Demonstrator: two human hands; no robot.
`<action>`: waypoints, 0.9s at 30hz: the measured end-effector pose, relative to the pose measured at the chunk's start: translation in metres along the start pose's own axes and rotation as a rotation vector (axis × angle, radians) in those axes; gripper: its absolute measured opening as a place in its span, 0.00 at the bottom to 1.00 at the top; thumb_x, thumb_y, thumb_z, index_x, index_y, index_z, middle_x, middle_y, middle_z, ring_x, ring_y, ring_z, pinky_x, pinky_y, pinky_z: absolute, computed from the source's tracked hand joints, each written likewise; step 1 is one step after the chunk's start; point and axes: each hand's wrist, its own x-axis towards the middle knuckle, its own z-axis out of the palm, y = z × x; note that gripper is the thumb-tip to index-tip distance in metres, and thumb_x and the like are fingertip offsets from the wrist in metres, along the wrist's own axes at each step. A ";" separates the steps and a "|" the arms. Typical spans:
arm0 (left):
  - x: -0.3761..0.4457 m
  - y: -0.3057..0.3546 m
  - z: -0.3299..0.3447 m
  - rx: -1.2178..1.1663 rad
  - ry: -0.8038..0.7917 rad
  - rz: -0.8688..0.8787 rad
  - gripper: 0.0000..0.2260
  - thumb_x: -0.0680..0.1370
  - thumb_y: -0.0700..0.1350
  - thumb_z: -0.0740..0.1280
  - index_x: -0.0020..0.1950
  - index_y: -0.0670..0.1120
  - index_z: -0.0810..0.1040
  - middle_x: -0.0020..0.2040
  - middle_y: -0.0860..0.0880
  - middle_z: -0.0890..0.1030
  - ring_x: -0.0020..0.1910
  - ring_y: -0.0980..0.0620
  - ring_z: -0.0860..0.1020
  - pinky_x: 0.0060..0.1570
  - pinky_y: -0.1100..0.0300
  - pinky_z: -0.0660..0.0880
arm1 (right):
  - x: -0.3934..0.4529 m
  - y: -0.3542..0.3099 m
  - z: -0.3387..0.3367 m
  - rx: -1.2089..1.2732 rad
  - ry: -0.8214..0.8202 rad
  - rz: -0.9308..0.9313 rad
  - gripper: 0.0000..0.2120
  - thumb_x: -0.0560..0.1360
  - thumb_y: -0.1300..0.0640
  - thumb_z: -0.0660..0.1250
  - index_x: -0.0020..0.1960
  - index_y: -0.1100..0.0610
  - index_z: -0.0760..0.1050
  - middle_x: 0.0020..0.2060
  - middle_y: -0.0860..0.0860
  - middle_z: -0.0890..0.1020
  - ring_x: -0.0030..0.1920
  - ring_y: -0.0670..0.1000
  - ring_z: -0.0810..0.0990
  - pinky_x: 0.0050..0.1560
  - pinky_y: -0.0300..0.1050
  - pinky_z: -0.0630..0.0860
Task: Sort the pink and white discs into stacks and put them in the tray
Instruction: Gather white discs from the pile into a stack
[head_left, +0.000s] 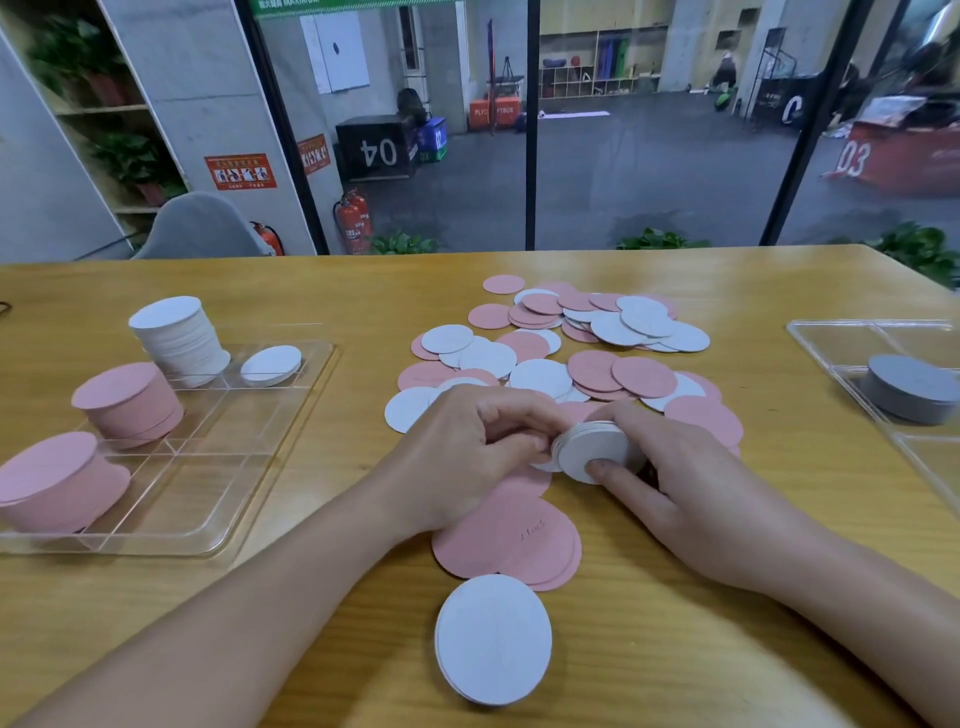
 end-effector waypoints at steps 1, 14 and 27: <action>0.001 -0.001 0.001 0.027 0.014 0.008 0.15 0.83 0.29 0.68 0.59 0.46 0.89 0.55 0.53 0.90 0.59 0.53 0.87 0.64 0.58 0.81 | 0.001 0.000 0.000 -0.013 -0.005 -0.001 0.06 0.85 0.47 0.67 0.55 0.39 0.70 0.47 0.35 0.78 0.47 0.44 0.77 0.43 0.38 0.71; 0.003 -0.018 -0.009 0.710 -0.071 -0.103 0.14 0.89 0.56 0.62 0.73 0.62 0.80 0.65 0.60 0.71 0.69 0.54 0.64 0.70 0.57 0.66 | 0.000 0.002 -0.004 0.036 -0.004 -0.018 0.07 0.84 0.46 0.67 0.54 0.49 0.73 0.44 0.41 0.79 0.43 0.49 0.77 0.43 0.46 0.73; 0.008 -0.013 0.002 0.793 -0.069 -0.058 0.24 0.84 0.66 0.65 0.77 0.58 0.77 0.65 0.60 0.69 0.65 0.54 0.63 0.72 0.52 0.64 | 0.000 0.001 -0.004 0.028 0.003 -0.004 0.06 0.84 0.47 0.68 0.52 0.47 0.73 0.44 0.38 0.79 0.42 0.47 0.77 0.39 0.43 0.71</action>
